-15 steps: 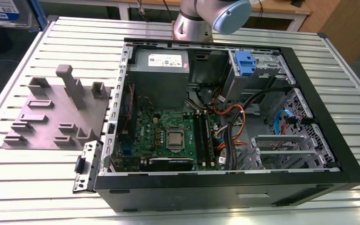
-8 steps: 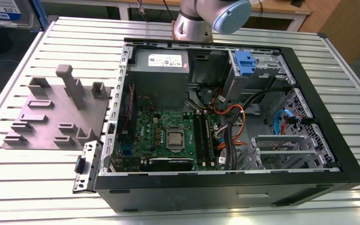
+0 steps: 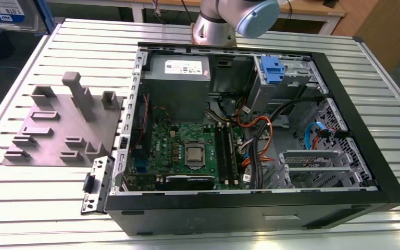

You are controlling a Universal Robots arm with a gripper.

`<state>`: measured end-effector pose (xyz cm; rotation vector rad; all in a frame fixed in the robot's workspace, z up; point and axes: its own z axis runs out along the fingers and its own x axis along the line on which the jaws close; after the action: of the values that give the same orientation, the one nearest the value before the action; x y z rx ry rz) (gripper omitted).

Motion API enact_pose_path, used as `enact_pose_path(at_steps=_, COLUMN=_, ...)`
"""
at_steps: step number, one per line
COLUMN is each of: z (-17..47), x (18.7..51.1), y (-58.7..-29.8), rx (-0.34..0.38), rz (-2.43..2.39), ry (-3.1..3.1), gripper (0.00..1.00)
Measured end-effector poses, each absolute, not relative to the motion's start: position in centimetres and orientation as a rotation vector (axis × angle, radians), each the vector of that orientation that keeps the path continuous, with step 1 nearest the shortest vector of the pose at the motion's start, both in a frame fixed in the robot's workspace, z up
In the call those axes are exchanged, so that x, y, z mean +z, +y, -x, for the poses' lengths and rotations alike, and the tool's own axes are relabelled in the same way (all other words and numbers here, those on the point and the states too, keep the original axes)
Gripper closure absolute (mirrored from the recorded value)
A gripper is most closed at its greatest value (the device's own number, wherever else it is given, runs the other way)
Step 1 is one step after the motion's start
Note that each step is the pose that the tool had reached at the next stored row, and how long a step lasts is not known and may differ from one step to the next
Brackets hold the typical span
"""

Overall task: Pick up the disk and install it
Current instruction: 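Pick up the disk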

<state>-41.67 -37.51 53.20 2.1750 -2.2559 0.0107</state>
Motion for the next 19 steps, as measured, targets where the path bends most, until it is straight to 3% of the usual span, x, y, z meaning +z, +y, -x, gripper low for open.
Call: enact_pose_path(at_steps=19, z=41.12, x=53.20, y=-37.51, rx=0.011, rz=-2.175, ry=-2.256, gripper=0.64)
